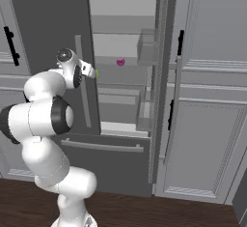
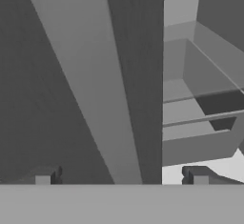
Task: Grab a lemon wedge from the fridge and one ice cube from the ice bowl, and put them in the glass of lemonade.
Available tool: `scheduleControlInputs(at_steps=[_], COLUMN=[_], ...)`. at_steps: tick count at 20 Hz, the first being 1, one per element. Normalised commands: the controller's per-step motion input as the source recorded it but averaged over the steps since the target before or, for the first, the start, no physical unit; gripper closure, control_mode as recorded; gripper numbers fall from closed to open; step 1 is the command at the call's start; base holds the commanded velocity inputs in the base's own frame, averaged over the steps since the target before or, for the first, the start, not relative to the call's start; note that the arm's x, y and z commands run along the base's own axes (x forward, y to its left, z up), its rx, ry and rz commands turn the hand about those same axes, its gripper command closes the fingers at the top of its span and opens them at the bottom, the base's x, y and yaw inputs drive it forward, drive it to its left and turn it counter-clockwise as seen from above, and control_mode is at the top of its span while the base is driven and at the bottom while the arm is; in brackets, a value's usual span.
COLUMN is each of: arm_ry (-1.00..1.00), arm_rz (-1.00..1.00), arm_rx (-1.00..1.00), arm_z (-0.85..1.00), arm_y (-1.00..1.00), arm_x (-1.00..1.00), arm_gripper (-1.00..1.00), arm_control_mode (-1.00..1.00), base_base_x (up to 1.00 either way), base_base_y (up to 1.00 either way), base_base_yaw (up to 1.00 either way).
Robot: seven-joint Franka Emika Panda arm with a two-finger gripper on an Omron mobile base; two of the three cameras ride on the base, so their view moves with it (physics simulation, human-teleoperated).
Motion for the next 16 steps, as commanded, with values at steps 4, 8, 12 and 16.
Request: scheduleControlInputs(at_steps=[4, 8, 12, 16], arm_ry=[0.00, 0.00, 0.00, 0.01], arm_rz=[0.00, 0.00, 0.00, 0.00], arm_rx=[0.00, 0.00, 0.00, 0.00], arm_z=[-0.13, -0.17, -0.17, -0.08], arm_y=[0.15, 0.18, 0.22, 0.27], arm_x=[0.52, 0.47, 0.44, 0.25], arm_gripper=[-1.00, -1.00, -1.00, -1.00], arm_control_mode=[-1.00, -1.00, -1.00, -1.00], base_base_x=[0.00, 0.00, 0.00, 0.00], base_base_y=[0.00, 0.00, 0.00, 0.00], base_base_yaw=[0.00, 0.00, 0.00, 0.00])
